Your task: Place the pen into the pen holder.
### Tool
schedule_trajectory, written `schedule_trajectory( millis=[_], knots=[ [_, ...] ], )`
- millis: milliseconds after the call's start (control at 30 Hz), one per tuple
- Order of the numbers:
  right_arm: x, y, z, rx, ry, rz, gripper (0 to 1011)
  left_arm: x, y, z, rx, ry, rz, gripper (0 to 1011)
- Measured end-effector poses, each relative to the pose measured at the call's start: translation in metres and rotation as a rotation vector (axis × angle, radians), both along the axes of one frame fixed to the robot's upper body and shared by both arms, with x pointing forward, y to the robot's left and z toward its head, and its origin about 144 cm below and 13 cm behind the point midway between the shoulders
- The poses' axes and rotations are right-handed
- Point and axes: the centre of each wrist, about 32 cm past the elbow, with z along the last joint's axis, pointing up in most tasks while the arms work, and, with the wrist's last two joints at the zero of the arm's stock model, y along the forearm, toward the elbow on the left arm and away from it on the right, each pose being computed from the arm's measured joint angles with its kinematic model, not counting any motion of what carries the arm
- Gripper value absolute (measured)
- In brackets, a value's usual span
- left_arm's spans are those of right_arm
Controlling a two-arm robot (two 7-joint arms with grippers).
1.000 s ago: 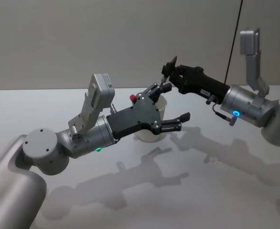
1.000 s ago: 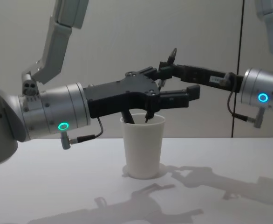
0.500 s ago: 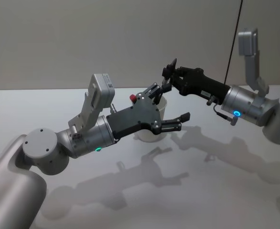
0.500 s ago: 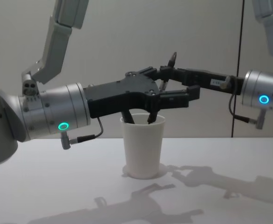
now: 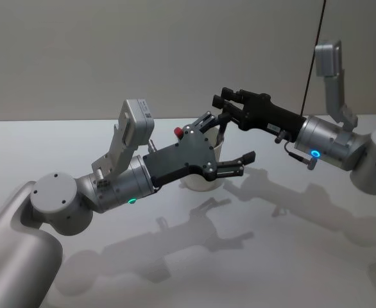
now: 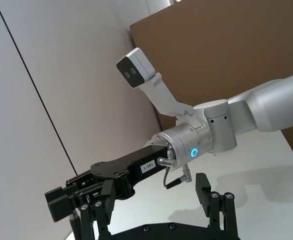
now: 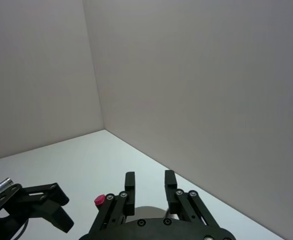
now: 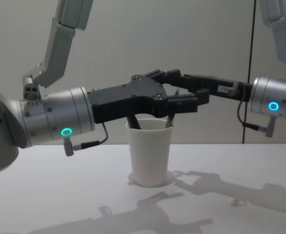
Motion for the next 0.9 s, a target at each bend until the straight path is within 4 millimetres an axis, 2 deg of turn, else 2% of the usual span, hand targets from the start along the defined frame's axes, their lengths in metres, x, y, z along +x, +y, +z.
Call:
schedule_trajectory(
  millis=[133, 200, 267, 333, 400, 433, 500, 567, 600, 633, 700, 900],
  knots=[
    [0.0006, 0.0007, -0.0006, -0.001, 0.001, 0.0, 441, 0.0, 0.0, 0.0, 0.0, 0.0, 0.0, 1001],
    [0.0008, 0.0008, -0.001, -0.002, 0.002, 0.0, 476, 0.0, 0.0, 0.0, 0.0, 0.0, 0.0, 1001],
    [0.0011, 0.001, -0.0015, -0.002, 0.002, 0.0, 564, 0.0, 0.0, 0.0, 0.0, 0.0, 0.0, 1001],
    [0.0015, 0.0013, -0.0019, -0.003, 0.002, 0.0, 601, 0.0, 0.0, 0.0, 0.0, 0.0, 0.0, 1001],
    [0.0019, 0.0015, -0.0023, -0.003, 0.002, -0.001, 701, 0.0, 0.0, 0.0, 0.0, 0.0, 0.0, 1001],
    [0.002, 0.0016, -0.0024, -0.003, 0.001, 0.0, 701, 0.0, 0.0, 0.0, 0.0, 0.0, 0.0, 1001],
    [0.0023, 0.0017, -0.0025, -0.003, 0.001, 0.0, 797, 0.0, 0.0, 0.0, 0.0, 0.0, 0.0, 1001],
    [0.0027, 0.0017, -0.0028, -0.004, 0.001, 0.0, 834, 0.0, 0.0, 0.0, 0.0, 0.0, 0.0, 1001],
    [0.003, 0.0017, -0.0028, -0.003, 0.0, 0.0, 887, 0.0, 0.0, 0.0, 0.0, 0.0, 0.0, 1001],
    [0.0031, 0.0017, -0.0028, -0.003, 0.001, 0.0, 887, 0.0, 0.0, 0.0, 0.0, 0.0, 0.0, 1001],
    [0.0035, 0.0016, -0.0031, -0.002, 0.0, -0.001, 970, 0.0, 0.0, 0.0, 0.0, 0.0, 0.0, 1001],
    [0.0046, 0.0012, -0.0033, 0.001, -0.001, -0.003, 1001, 0.0, 0.0, 0.0, 0.0, 0.0, 0.0, 1001]
  ],
)
